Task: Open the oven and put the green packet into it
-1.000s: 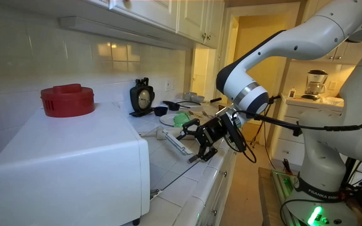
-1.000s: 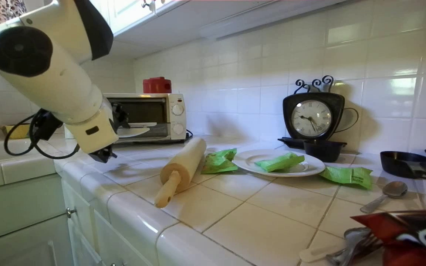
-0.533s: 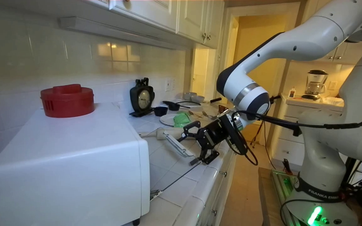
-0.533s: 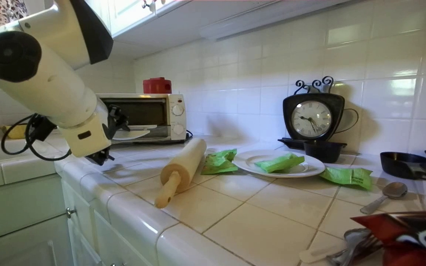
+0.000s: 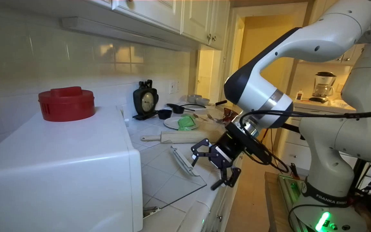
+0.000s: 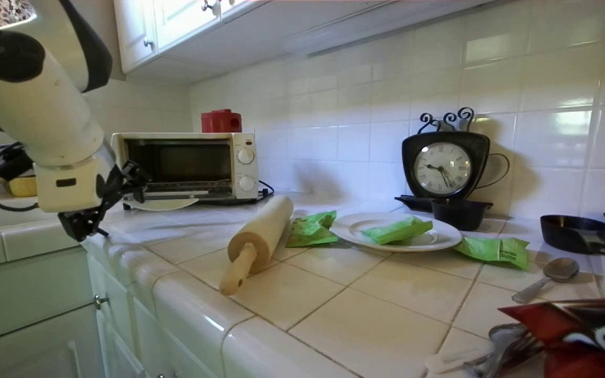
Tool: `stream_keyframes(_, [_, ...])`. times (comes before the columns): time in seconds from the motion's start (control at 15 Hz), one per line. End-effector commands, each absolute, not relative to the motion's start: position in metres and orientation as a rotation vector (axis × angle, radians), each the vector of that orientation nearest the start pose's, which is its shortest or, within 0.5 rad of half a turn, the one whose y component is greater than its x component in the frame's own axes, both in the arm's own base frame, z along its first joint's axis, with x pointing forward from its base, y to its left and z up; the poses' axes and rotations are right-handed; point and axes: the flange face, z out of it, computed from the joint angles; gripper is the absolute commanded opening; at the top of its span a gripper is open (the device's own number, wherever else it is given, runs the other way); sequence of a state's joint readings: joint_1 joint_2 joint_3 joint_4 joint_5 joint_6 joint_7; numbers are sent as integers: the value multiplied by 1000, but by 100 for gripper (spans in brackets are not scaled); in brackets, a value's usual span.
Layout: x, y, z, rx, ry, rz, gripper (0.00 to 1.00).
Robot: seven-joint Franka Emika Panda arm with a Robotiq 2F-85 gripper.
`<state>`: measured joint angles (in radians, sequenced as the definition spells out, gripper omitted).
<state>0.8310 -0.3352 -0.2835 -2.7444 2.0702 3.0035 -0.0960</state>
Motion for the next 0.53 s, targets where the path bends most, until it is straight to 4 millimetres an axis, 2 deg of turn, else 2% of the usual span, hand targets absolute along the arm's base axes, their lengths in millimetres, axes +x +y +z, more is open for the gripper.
stream_keyframes(0.0, [297, 158, 317, -1813, 1687, -87, 100])
stream_keyframes(0.2, [254, 157, 319, -1877, 1855, -173, 100])
stream_keyframes(0.33, [225, 145, 332, -1952, 1953, -196, 100])
stream_keyframes(0.47, [206, 135, 351, -2072, 2002, -213, 100])
